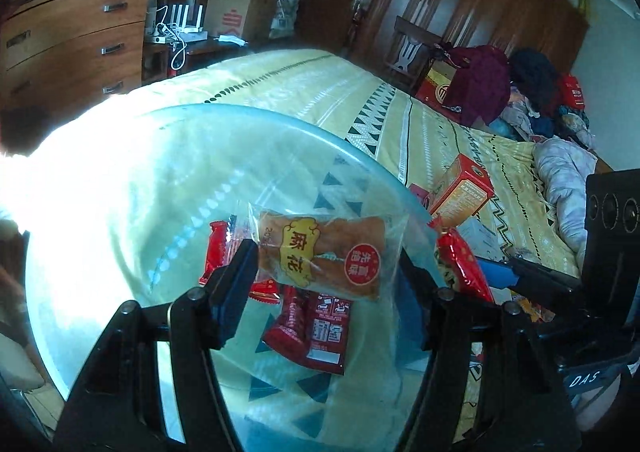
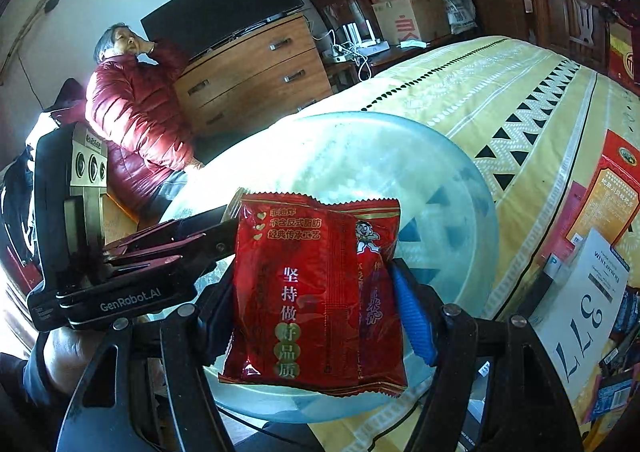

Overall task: Organize snacks
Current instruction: 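Carry both packets over the clear bowl and open both grippers, then move both open grippers from the bowl back to the snack pile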

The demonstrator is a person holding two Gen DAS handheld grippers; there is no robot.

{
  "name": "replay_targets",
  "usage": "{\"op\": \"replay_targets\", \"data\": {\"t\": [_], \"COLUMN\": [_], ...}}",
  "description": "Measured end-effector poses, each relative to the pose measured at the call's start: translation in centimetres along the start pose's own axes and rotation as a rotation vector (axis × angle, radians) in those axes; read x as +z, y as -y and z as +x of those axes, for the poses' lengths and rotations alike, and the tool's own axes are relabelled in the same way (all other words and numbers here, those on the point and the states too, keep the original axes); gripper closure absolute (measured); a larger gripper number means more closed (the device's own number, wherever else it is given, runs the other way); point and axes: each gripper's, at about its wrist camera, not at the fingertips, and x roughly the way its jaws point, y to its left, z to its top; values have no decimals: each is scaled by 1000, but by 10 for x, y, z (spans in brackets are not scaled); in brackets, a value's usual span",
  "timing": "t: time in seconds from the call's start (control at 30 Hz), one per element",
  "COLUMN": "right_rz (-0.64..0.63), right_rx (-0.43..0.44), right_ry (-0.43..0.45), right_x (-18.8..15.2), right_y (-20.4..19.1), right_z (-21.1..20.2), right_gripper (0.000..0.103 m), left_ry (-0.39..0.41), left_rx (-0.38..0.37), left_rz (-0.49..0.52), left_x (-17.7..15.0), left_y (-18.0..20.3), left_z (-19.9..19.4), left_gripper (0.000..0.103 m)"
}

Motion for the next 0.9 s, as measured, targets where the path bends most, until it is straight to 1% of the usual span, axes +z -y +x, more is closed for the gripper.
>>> {"op": "replay_targets", "data": {"t": [0.13, 0.23, 0.43, 0.5, 0.53, 0.7, 0.9], "right_rz": [8, 22, 34, 42, 46, 59, 65], "right_rx": [-7, -14, -30, -34, -34, -47, -75], "right_ry": [-8, -14, -6, 2, 9, 59, 143], "right_x": [0, 1, 3, 2, 1, -7, -18], "right_y": [3, 5, 9, 11, 12, 16, 20], "right_z": [-1, 3, 2, -3, -6, -31, -73], "right_gripper": [28, 26, 20, 18, 18, 16, 15], "left_ry": [-2, -9, -19, -23, -24, -42, -1], "left_rx": [2, 5, 15, 22, 25, 34, 48], "left_rz": [-16, -20, -31, -32, -31, -37, -54], "left_x": [1, 1, 2, 2, 2, 3, 7], "left_y": [-9, -10, -12, -11, -11, -12, -13], "left_z": [1, 2, 2, 2, 2, 5, -4], "left_gripper": [34, 29, 16, 4, 1, 0, 0]}}
